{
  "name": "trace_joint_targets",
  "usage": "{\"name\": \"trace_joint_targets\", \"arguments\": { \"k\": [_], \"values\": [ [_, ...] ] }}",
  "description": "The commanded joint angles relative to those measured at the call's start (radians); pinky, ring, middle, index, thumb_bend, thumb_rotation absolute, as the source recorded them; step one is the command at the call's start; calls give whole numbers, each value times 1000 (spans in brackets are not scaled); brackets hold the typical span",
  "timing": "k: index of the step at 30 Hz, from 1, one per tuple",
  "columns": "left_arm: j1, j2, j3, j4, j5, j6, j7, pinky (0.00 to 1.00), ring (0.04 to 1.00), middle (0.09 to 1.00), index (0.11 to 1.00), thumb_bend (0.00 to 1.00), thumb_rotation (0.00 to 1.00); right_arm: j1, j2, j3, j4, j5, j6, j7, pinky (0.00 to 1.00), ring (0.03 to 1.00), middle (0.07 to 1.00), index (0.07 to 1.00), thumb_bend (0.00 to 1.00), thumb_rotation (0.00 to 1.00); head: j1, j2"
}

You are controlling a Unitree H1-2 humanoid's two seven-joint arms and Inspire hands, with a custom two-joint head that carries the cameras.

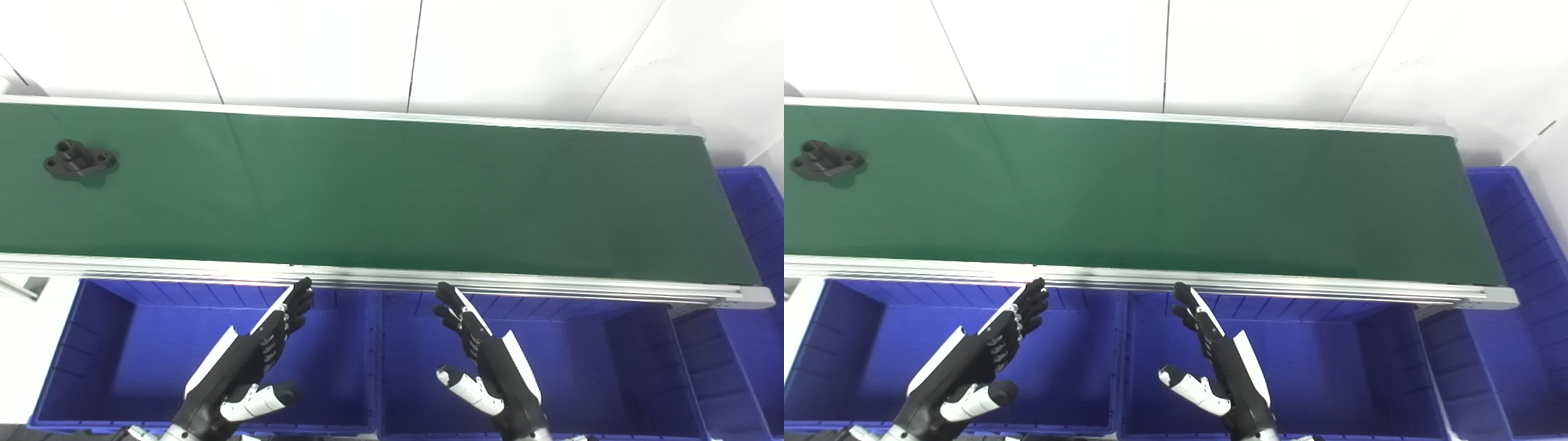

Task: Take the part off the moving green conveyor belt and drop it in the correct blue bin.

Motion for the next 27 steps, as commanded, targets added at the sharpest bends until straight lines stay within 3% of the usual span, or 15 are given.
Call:
{"name": "trace_joint_targets", "arguments": {
  "k": [1,10,27],
  "values": [
    [11,5,-4,-26,16,-33,10,1000,1000,1000,1000,902,712,3,-9,6,-37,8,15,12,926,908,944,958,933,792,3,1],
    [22,0,-10,-8,33,-90,16,1000,1000,1000,1000,877,730,7,-24,12,-51,26,54,27,915,902,944,961,915,811,10,-3],
    [15,7,-6,0,15,-88,4,1000,1000,1000,1000,878,698,16,-21,19,-61,29,63,24,914,907,950,971,898,820,7,-10]
  ]
}}
